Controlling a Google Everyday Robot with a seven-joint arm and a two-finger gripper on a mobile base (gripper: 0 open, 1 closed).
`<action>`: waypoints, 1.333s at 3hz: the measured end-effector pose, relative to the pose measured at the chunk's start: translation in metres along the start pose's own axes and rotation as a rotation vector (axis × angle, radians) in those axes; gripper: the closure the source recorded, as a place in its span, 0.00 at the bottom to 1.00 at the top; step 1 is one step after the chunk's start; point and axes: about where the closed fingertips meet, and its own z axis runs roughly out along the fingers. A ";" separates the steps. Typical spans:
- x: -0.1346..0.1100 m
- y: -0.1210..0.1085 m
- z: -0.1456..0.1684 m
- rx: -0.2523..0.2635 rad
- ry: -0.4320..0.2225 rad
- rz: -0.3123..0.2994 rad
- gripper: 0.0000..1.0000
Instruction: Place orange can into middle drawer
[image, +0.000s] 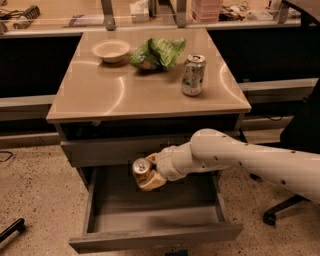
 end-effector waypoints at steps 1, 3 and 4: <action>0.053 -0.007 0.035 -0.009 0.000 0.066 1.00; 0.064 0.000 0.046 -0.029 -0.006 0.092 1.00; 0.090 0.008 0.062 -0.028 0.000 0.083 1.00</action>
Offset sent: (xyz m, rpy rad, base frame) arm 0.0165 -0.0100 -0.0480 0.0094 0.0415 -0.0305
